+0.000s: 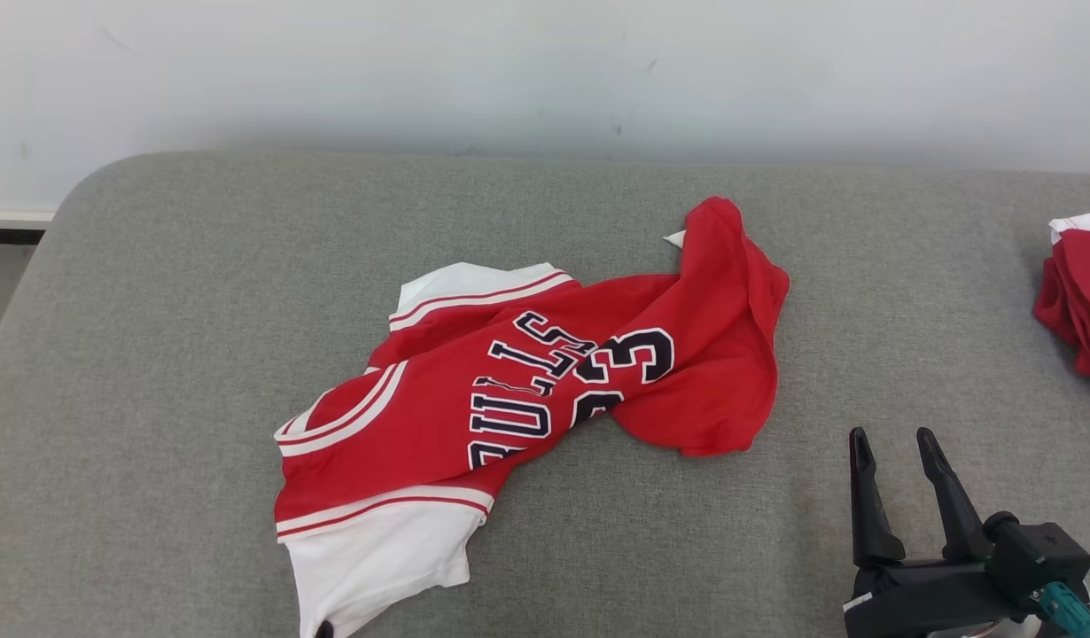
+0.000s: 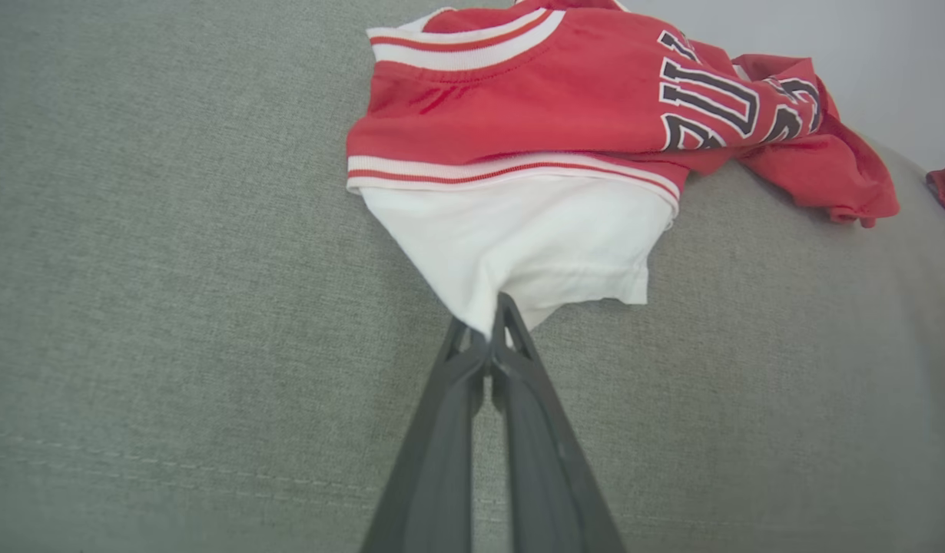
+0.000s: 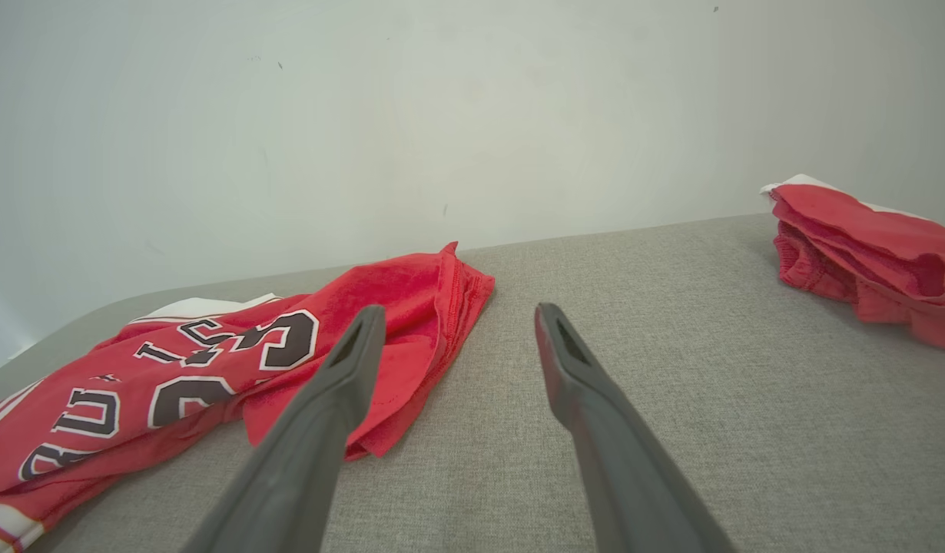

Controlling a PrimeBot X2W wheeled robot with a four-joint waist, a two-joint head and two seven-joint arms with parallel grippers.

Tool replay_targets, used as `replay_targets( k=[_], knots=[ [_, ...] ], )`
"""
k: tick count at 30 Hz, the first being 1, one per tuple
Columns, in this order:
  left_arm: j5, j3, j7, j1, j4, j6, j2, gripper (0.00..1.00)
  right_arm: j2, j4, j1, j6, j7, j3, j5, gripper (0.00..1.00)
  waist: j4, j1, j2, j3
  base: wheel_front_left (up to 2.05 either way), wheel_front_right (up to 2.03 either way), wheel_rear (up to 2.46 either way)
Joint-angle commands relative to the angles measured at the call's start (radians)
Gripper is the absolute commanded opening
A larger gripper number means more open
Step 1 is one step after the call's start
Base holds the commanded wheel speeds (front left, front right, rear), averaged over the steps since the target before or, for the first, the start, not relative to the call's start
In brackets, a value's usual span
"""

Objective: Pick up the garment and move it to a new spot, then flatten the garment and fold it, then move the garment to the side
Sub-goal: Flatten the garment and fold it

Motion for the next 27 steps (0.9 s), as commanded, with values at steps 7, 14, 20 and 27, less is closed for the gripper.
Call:
replay_targets(
  k=[7, 14, 20, 27],
  knots=[
    [0.027, -0.004, -0.094, -0.038, 0.013, -0.006, -0.003, 1.0, -0.013, 0.008, -0.004, -0.003, 0.0, 0.007, 0.006, 1.0, -0.012, 0.0, 0.0, -0.012, 0.0, 0.0, 0.0],
    [0.058, 0.018, -0.18, -0.11, 0.011, 0.003, 0.009, 1.0, -0.016, 0.011, -0.006, -0.003, 0.0, 0.013, 0.002, 1.0, -0.036, 0.0, 0.0, -0.031, 0.0, 0.0, 0.0],
    [0.073, 0.061, -0.226, -0.167, 0.012, 0.008, 0.006, 1.0, -0.023, 0.011, -0.005, -0.003, 0.0, 0.021, 0.002, 1.0, -0.073, 0.0, 0.0, -0.049, 0.0, 0.0, 0.0],
    [0.083, 0.105, -0.235, -0.216, 0.065, 0.008, -0.005, 1.0, -0.021, 0.004, 0.001, -0.003, 0.0, 0.037, -0.004, 1.0, -0.108, 0.0, 0.0, -0.069, 0.0, 0.0, 0.0]
  ],
)
